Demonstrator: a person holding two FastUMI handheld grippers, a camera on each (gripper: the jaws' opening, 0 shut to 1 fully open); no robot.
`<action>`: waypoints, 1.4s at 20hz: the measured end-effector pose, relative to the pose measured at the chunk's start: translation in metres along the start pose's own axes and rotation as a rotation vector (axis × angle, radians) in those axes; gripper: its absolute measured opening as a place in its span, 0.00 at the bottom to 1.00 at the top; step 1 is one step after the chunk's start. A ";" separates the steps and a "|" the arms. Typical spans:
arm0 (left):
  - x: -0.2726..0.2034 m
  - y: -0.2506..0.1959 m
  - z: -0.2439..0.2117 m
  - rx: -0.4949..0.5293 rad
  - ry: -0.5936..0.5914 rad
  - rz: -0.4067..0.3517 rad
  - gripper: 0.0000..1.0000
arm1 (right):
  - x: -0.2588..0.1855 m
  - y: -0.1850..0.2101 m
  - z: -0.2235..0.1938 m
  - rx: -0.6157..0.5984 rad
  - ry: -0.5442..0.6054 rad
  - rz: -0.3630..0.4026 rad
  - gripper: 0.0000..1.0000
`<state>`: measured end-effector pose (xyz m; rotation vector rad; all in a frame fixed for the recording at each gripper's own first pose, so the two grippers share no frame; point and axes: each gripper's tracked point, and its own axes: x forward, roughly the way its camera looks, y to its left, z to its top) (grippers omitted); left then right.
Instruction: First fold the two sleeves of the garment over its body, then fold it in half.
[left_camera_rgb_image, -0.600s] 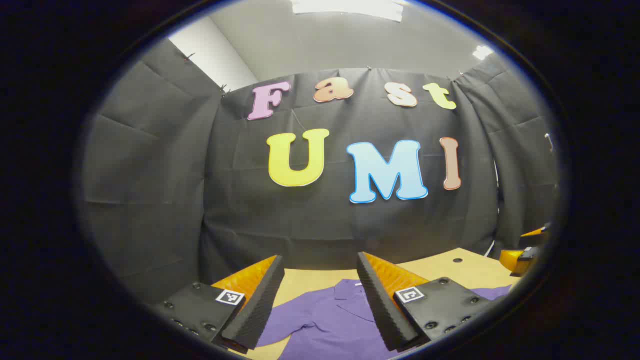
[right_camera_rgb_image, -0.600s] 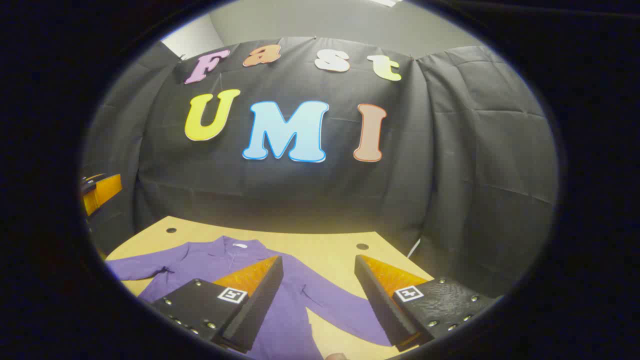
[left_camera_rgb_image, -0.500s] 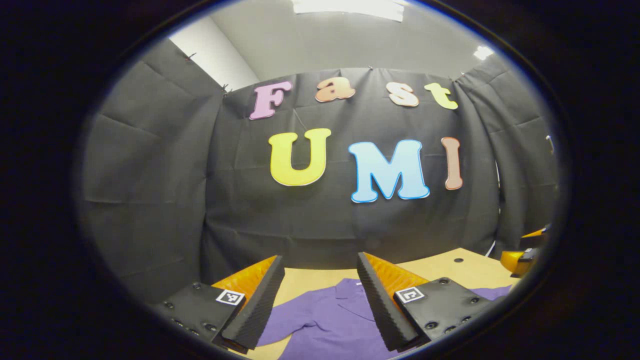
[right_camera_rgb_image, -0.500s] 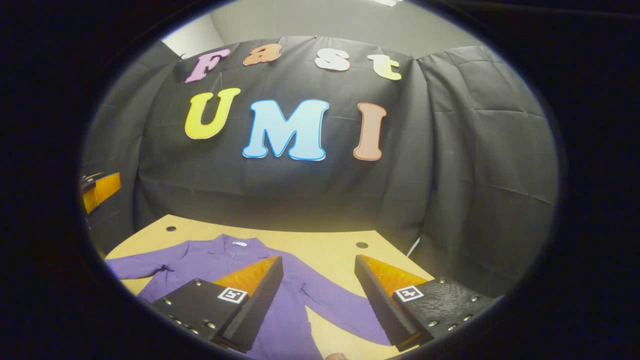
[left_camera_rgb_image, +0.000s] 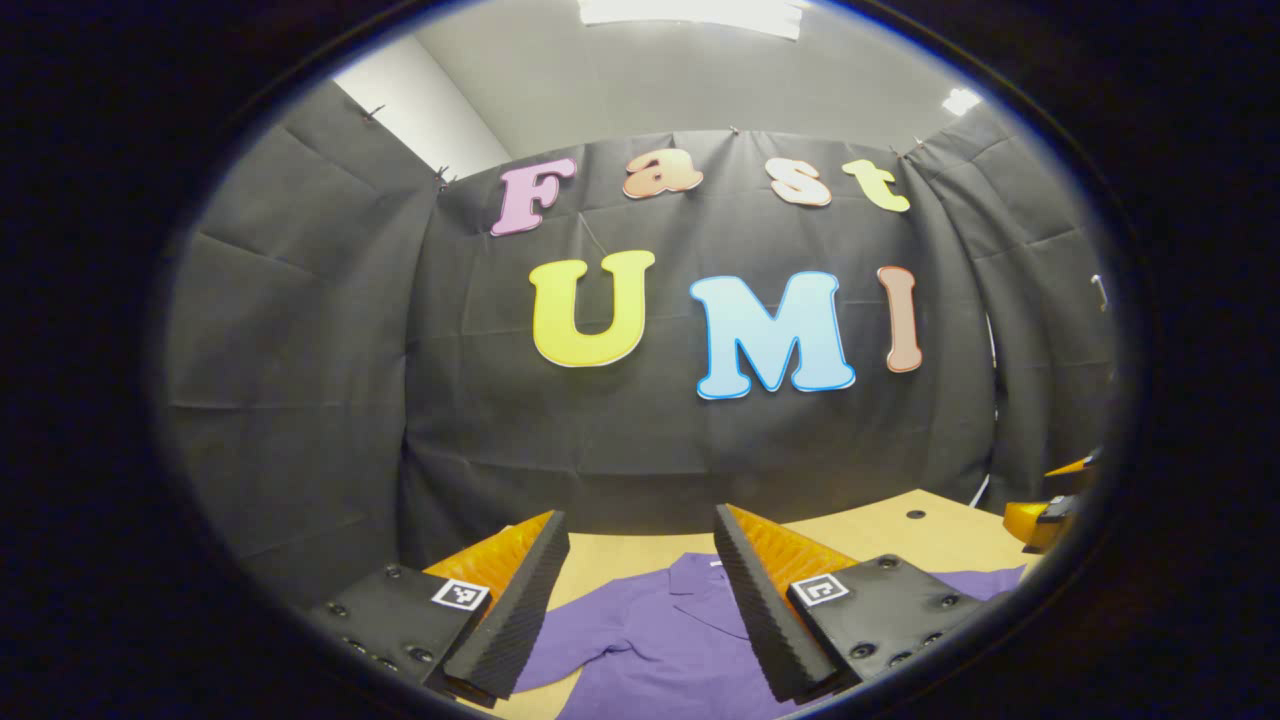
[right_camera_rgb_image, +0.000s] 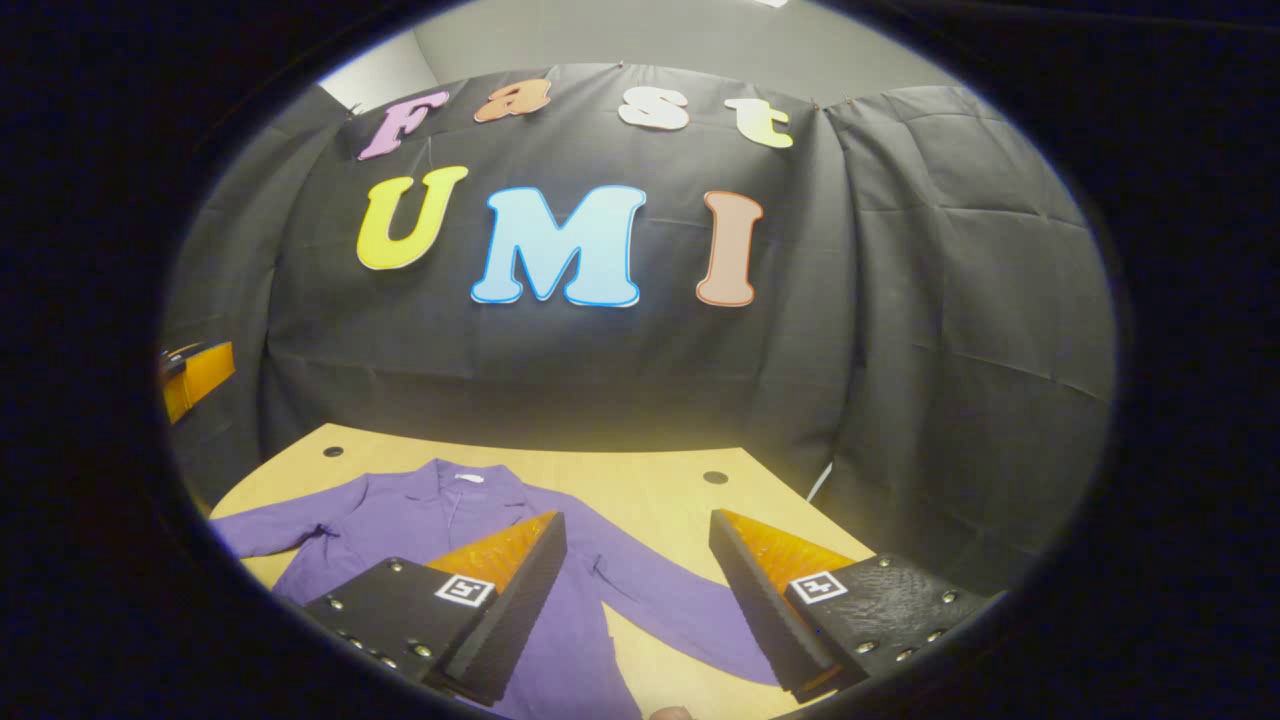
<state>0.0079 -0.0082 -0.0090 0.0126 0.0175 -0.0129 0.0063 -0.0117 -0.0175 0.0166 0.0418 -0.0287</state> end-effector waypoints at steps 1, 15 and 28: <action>0.001 0.000 -0.001 0.000 0.000 0.001 0.94 | 0.001 -0.001 -0.001 0.004 0.004 -0.002 0.92; 0.011 -0.004 -0.012 0.006 0.025 -0.015 0.94 | 0.012 -0.062 -0.104 0.168 0.282 -0.196 0.92; 0.014 -0.001 -0.021 0.046 0.049 -0.008 0.94 | 0.018 -0.143 -0.229 0.314 0.611 -0.443 0.92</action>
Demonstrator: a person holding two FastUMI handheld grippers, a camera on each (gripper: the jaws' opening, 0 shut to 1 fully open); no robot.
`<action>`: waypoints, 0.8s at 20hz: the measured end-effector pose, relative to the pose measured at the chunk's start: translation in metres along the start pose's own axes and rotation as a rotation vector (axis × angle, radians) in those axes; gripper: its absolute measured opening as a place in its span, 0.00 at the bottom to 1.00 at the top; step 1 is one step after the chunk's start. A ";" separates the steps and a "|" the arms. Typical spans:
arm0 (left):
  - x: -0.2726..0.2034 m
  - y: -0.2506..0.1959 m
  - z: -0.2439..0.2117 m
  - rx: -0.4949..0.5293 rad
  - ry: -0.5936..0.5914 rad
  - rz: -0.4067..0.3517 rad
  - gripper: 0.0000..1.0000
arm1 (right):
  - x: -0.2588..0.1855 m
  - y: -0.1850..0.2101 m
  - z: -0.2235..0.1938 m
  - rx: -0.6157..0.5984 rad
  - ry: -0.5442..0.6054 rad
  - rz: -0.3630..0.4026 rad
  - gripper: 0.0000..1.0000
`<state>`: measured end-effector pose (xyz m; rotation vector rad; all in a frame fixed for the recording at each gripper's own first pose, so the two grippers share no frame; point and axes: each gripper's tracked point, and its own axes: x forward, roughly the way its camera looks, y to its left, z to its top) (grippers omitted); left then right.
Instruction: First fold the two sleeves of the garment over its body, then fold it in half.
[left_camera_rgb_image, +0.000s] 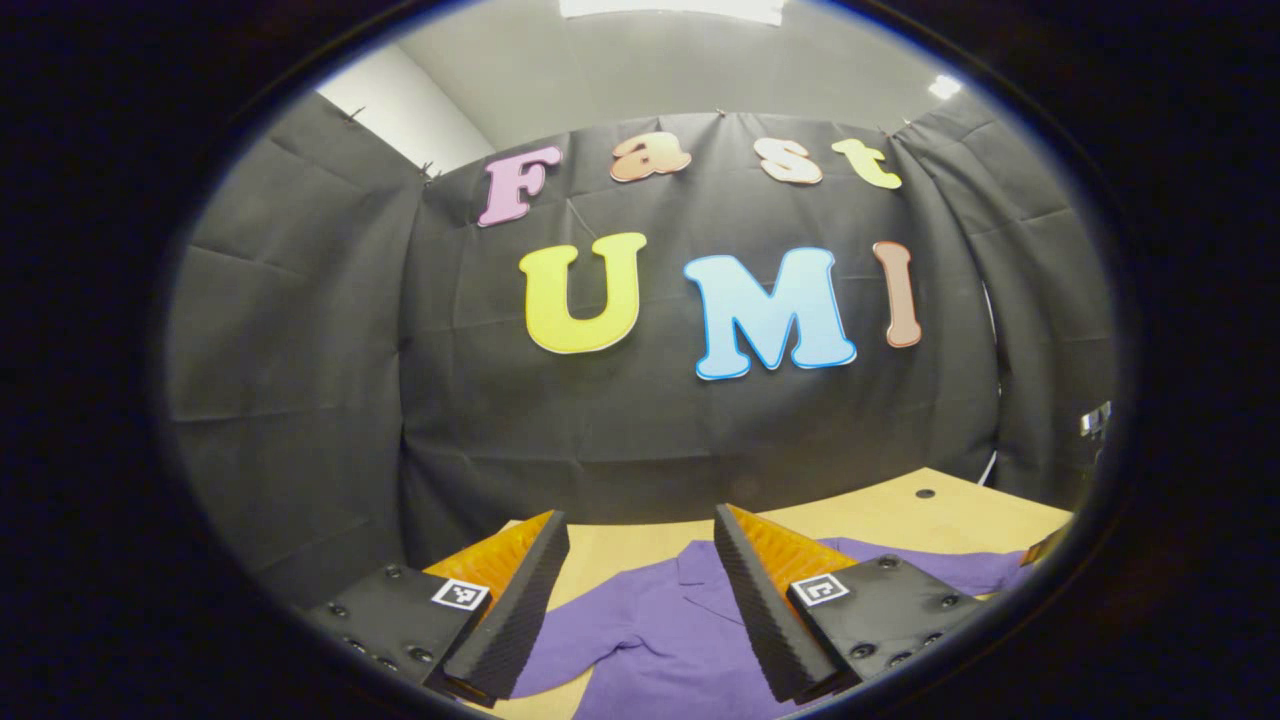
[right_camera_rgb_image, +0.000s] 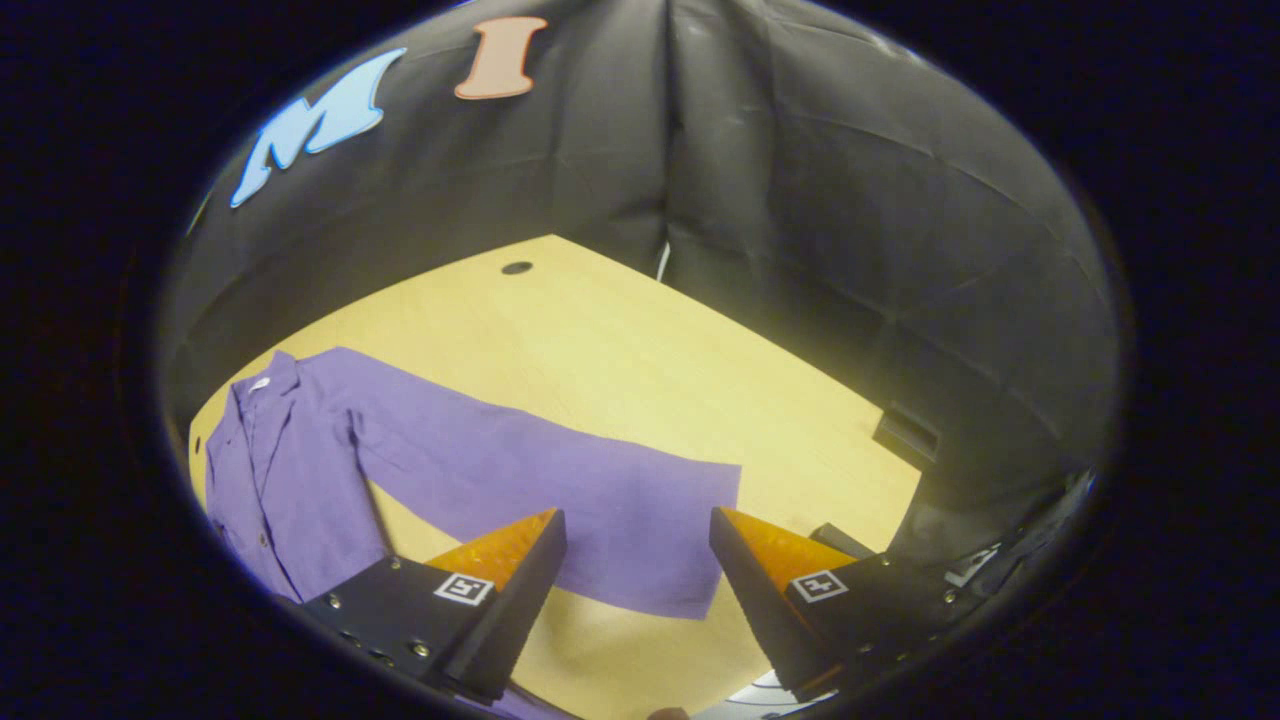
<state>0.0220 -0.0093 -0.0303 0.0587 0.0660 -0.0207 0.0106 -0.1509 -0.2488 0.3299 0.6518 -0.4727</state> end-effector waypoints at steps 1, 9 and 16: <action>0.000 -0.001 -0.002 0.000 0.004 -0.002 0.94 | 0.005 -0.003 -0.002 0.016 0.021 -0.004 0.92; 0.002 -0.014 -0.002 0.012 0.015 -0.025 0.94 | 0.029 -0.009 -0.018 0.016 0.074 -0.032 0.92; 0.004 -0.023 -0.004 -0.004 0.010 -0.046 0.94 | 0.031 -0.008 -0.030 0.067 0.093 0.010 0.91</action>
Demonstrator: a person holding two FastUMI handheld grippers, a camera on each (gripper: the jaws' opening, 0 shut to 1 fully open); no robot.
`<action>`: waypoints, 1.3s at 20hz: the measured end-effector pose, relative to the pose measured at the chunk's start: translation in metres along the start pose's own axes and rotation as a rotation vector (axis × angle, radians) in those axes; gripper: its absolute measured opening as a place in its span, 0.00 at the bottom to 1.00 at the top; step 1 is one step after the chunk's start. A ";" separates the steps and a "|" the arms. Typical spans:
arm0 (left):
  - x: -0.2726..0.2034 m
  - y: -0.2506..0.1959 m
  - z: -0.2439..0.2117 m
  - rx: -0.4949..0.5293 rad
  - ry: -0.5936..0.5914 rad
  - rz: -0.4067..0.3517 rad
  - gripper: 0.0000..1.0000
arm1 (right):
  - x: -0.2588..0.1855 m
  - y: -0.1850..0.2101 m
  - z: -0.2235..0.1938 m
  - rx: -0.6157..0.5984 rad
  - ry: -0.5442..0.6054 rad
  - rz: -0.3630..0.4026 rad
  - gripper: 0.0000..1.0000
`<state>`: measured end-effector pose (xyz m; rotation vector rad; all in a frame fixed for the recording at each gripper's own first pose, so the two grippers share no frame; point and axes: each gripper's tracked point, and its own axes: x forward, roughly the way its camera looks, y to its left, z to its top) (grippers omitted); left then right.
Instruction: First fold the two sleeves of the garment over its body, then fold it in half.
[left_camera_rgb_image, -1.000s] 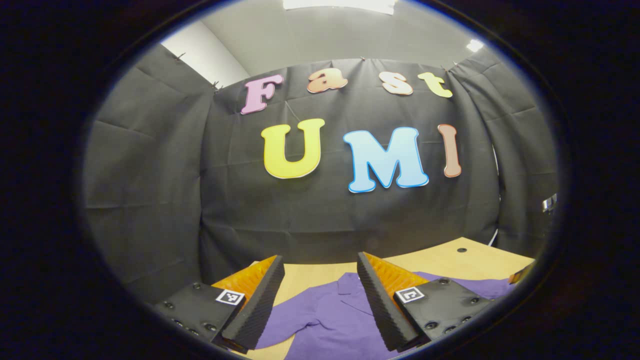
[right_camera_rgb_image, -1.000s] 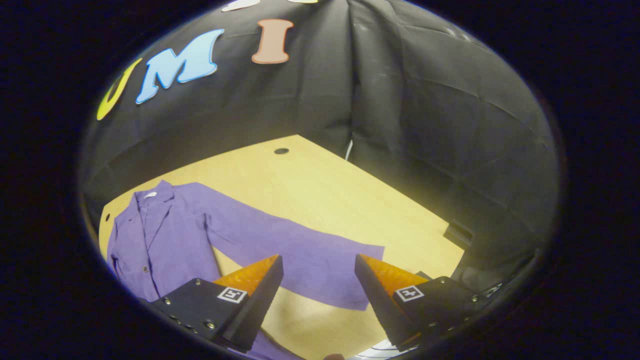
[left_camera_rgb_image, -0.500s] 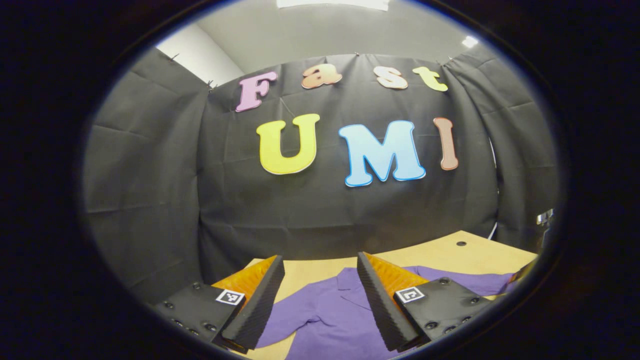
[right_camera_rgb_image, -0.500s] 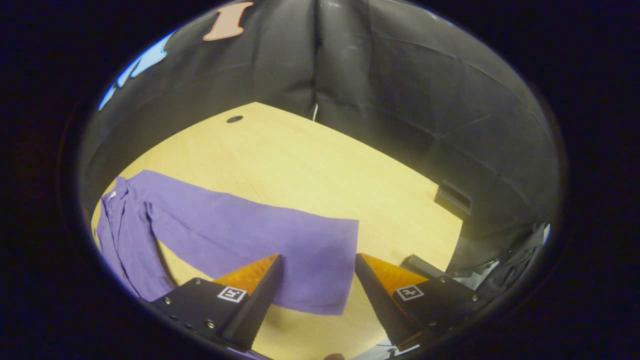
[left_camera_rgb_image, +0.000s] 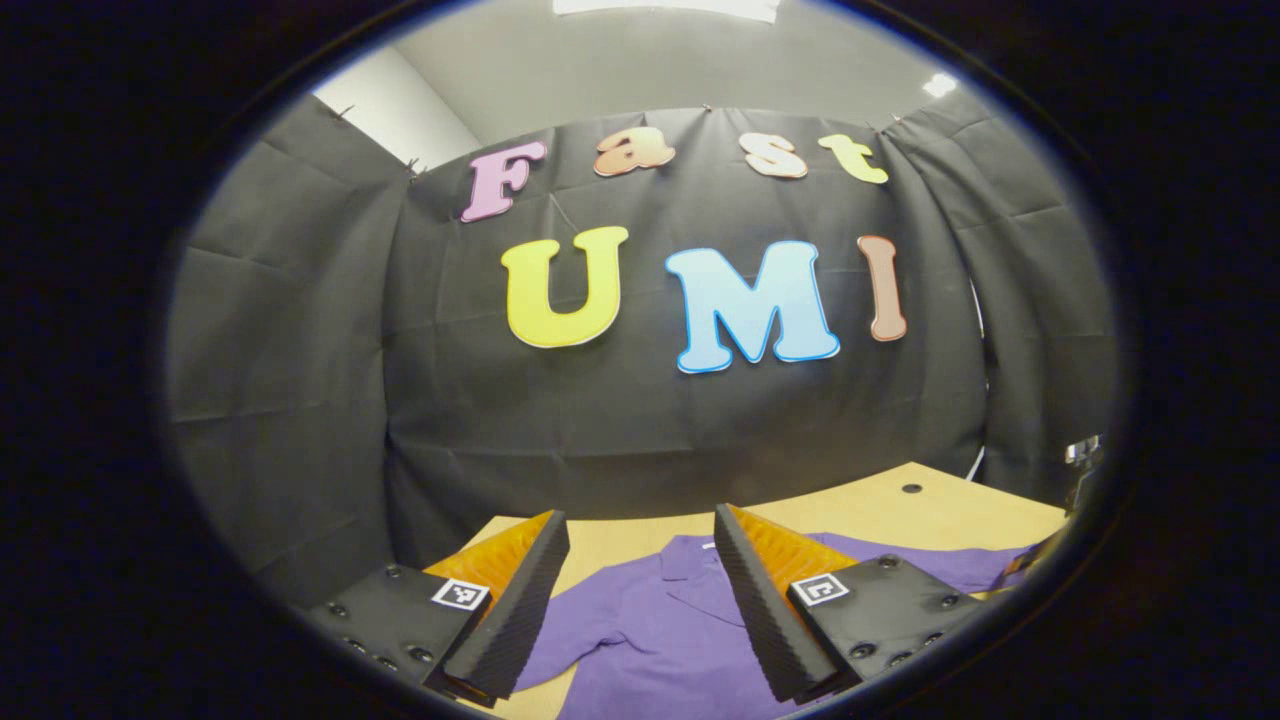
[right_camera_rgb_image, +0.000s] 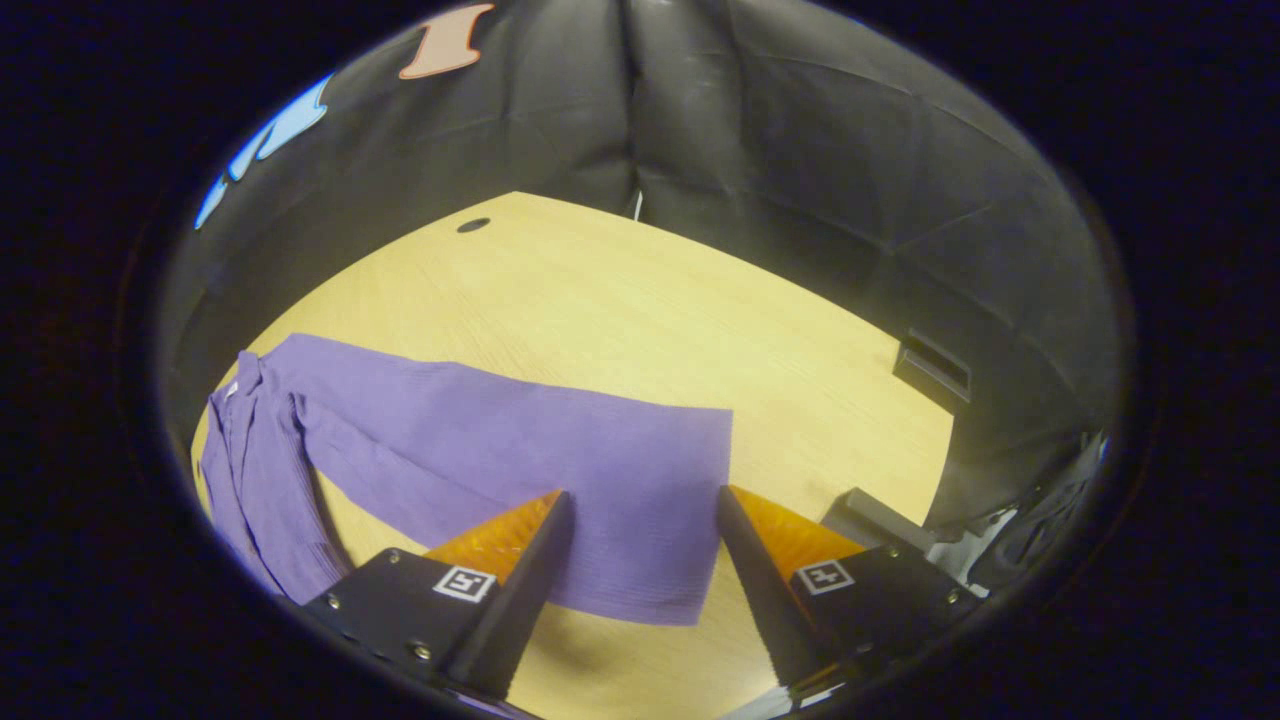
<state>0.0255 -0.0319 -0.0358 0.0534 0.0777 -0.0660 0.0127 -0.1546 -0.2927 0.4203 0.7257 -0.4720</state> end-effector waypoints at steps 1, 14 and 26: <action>0.000 -0.001 0.000 -0.004 -0.001 -0.002 0.94 | -0.001 0.003 0.001 -0.010 -0.003 0.010 0.87; -0.010 0.015 -0.012 -0.018 0.016 0.038 0.94 | -0.008 0.030 0.017 0.004 -0.050 0.142 0.04; -0.009 0.023 -0.022 -0.039 0.027 0.043 0.94 | -0.092 0.147 0.104 0.088 -0.183 0.495 0.04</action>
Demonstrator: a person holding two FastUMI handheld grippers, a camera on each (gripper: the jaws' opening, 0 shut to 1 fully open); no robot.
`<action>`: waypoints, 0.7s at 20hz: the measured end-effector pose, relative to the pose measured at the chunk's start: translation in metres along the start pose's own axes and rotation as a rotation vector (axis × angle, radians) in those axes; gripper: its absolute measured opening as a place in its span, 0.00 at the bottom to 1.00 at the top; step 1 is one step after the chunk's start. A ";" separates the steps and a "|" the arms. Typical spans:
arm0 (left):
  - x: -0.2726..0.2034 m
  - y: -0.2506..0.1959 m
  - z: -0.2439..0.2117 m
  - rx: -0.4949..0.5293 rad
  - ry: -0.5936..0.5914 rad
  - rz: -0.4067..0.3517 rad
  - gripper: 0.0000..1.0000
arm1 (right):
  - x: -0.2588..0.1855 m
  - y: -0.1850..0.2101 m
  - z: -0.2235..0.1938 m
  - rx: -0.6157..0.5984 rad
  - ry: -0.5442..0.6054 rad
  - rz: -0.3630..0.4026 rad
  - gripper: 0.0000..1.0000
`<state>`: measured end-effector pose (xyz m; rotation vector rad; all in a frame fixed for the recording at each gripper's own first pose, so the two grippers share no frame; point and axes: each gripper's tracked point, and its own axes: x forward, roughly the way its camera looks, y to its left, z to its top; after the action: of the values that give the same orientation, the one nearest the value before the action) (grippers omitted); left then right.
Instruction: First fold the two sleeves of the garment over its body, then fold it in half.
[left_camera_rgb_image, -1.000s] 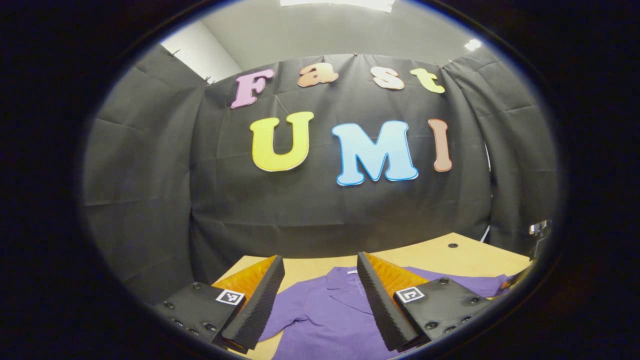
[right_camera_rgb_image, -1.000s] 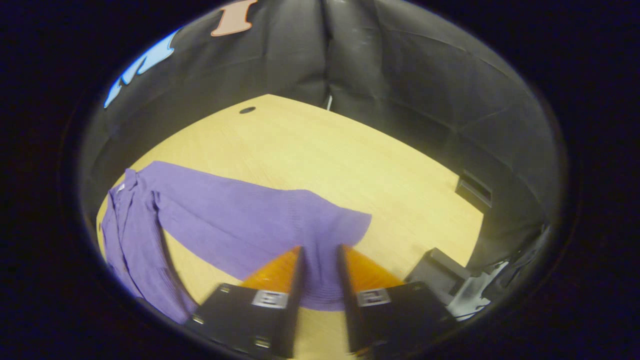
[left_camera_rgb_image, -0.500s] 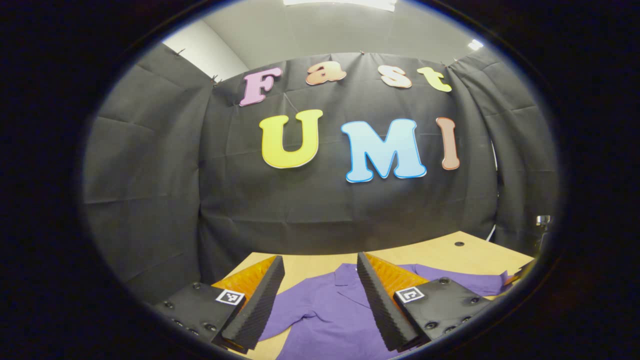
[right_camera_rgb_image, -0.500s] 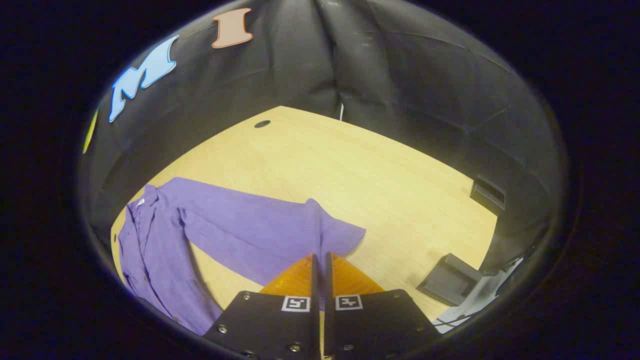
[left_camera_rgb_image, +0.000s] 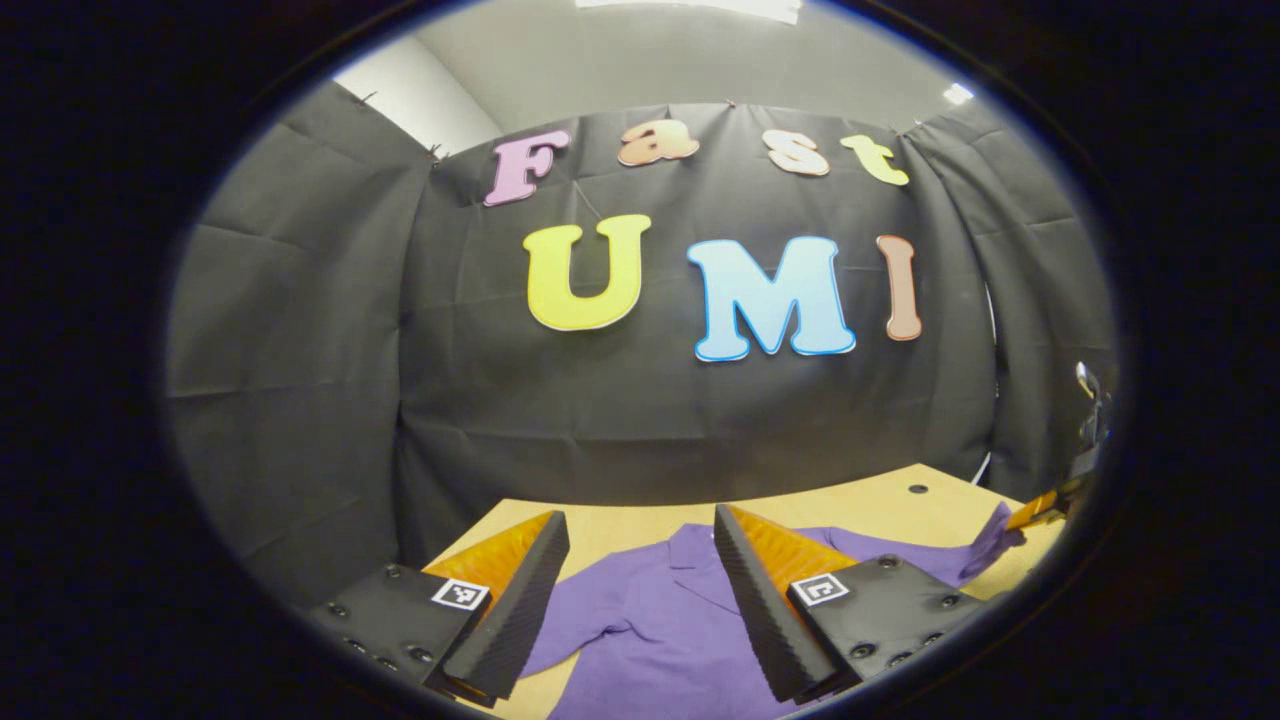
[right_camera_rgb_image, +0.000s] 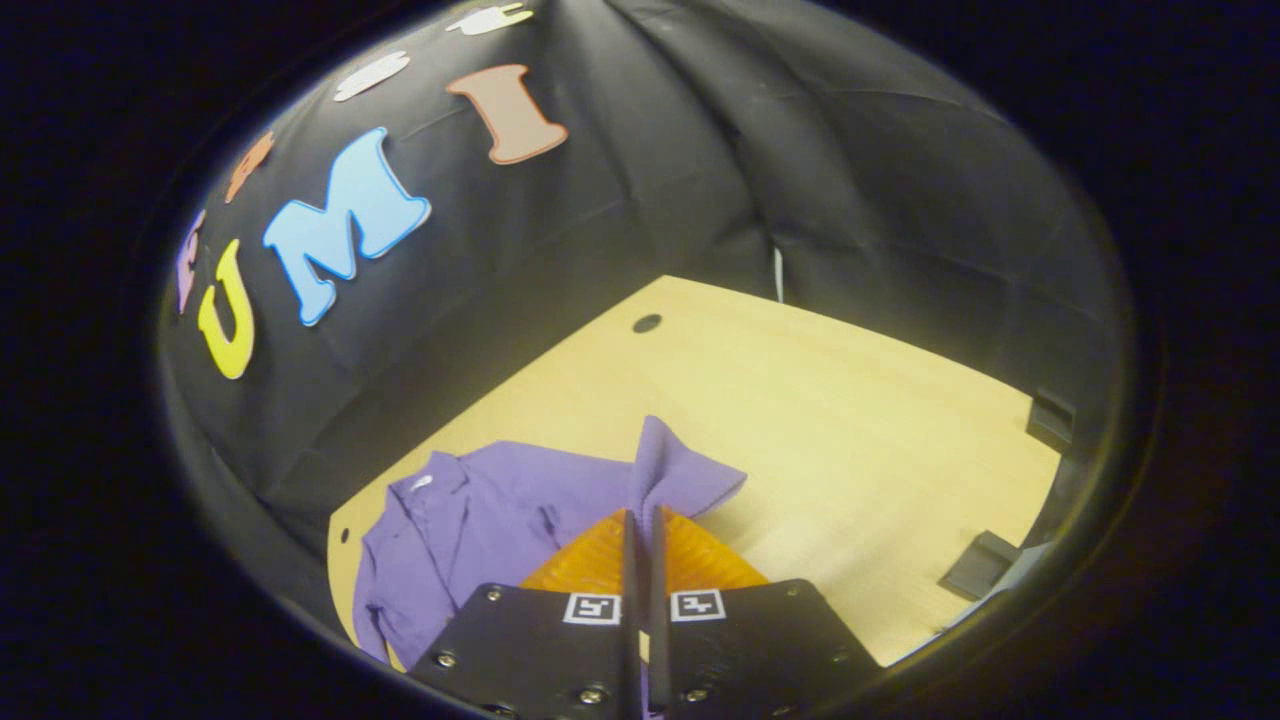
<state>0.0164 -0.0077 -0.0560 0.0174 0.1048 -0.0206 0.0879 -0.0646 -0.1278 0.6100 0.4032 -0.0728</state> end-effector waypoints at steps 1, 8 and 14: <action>0.000 0.004 -0.001 0.000 0.000 0.004 0.94 | 0.003 0.017 0.005 -0.011 -0.007 0.028 0.04; -0.005 0.051 -0.017 -0.007 0.018 0.063 0.94 | 0.025 0.136 0.025 -0.095 -0.008 0.193 0.04; -0.012 0.102 -0.033 -0.014 0.040 0.128 0.94 | 0.046 0.236 0.015 -0.216 0.004 0.306 0.04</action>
<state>0.0030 0.0950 -0.0856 0.0105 0.1441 0.1079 0.1788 0.1224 -0.0062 0.4530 0.3129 0.2617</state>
